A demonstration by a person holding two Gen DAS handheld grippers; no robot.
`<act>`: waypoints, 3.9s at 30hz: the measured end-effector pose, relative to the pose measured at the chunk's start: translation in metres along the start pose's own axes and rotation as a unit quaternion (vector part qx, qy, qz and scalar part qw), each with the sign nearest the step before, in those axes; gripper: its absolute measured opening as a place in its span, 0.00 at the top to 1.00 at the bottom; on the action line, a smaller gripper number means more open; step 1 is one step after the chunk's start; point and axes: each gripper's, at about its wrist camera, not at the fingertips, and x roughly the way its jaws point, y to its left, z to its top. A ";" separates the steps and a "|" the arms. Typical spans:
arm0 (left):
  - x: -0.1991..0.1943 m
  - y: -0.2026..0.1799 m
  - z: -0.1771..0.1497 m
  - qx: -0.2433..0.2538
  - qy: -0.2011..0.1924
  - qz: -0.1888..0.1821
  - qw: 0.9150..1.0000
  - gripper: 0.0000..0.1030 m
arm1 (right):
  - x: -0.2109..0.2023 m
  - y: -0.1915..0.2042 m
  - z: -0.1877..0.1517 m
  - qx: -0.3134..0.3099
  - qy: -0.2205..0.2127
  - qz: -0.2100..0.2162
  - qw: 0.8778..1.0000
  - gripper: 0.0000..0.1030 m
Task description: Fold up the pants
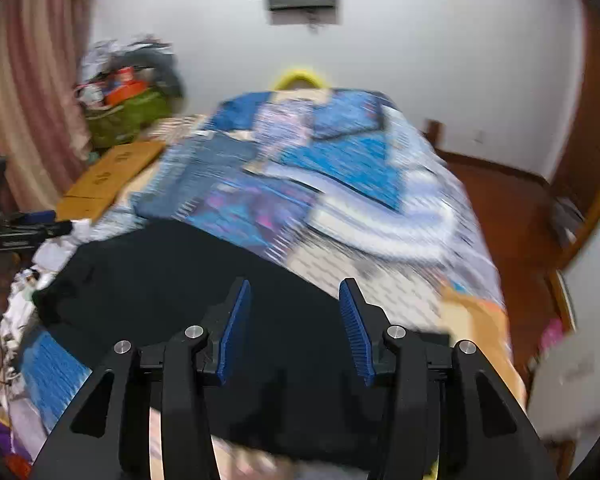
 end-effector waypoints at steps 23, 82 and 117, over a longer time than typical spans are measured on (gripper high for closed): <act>0.132 0.138 -0.049 -0.130 0.165 -0.100 0.973 0.43 | 0.242 0.158 0.063 -0.156 0.194 0.140 0.958 0.54; -0.007 0.105 -0.101 -0.042 0.082 0.048 0.995 0.30 | 0.052 0.131 -0.053 -0.059 0.116 0.114 0.985 0.56; -0.018 -0.021 -0.114 0.102 0.078 -0.081 0.988 0.85 | 0.080 0.193 -0.059 -0.131 0.148 0.201 0.959 0.94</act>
